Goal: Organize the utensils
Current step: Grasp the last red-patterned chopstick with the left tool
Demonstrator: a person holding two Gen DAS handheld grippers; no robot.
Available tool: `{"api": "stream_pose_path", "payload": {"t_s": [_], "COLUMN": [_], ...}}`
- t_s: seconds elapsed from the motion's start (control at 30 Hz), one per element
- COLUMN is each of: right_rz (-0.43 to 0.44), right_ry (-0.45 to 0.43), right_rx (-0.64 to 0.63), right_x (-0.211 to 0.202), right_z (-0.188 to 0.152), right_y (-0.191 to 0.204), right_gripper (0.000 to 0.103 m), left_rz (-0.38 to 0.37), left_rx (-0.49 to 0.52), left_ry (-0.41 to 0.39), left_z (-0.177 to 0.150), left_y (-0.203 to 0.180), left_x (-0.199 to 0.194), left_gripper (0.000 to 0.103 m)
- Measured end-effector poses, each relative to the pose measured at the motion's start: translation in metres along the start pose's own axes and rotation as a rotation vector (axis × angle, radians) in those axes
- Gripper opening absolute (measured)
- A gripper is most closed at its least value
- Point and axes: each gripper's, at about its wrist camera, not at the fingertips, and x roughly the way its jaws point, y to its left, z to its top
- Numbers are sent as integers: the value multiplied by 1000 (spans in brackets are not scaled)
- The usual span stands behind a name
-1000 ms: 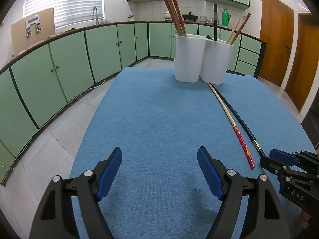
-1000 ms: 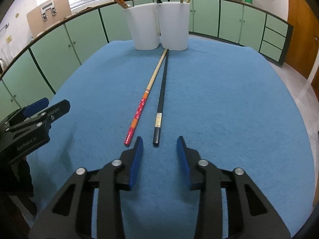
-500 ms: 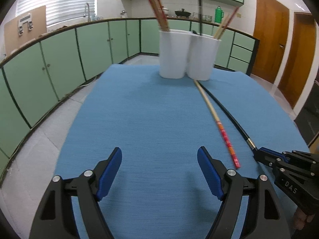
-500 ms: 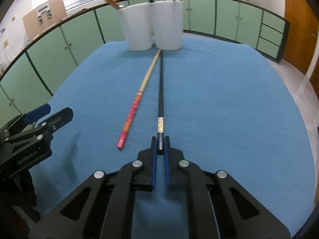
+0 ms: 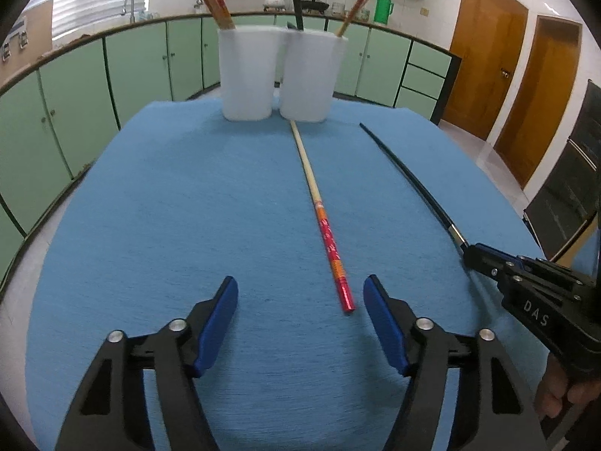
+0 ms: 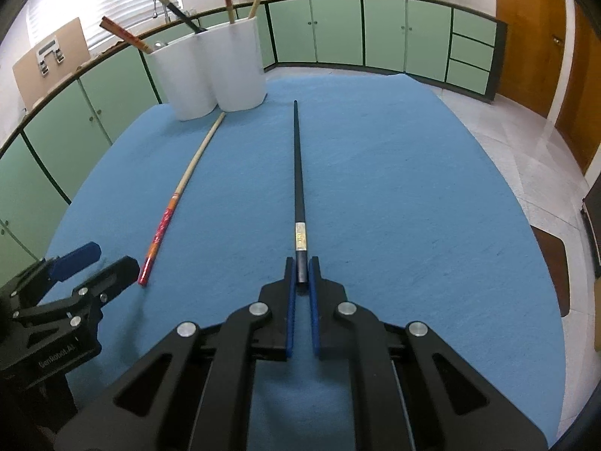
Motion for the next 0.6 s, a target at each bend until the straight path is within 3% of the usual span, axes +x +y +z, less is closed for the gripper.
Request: {"api": "stream_pose_path", "payload": {"t_s": [0.13,0.23,0.33,0.4,0.5,0.6], "right_rz": [5,3,6,8,9,3], "right_ry": [8,6,7,8,7,6], "right_rx": [5,-6,-8,-7,-6,-10], "right_x": [4,4,4,3,3,3], "right_z": [0,0,1,0,0,0], "right_y": [-4,-2,-3,-4,-3,-1], "right_gripper": [6,6,6,6,6,6], "left_rz": [11,43,65,77,88,101], "left_rx": [4,16,26,37,65,93], "left_ry": [20,23,23,22,23,21], "left_z": [-1,0,0,0,-1,-2], "left_y": [-4,-9,-13,-15,-21,-27], "left_x": [6,9,10,10,10,10], "left_gripper": [63,54,43,27,11,6]}}
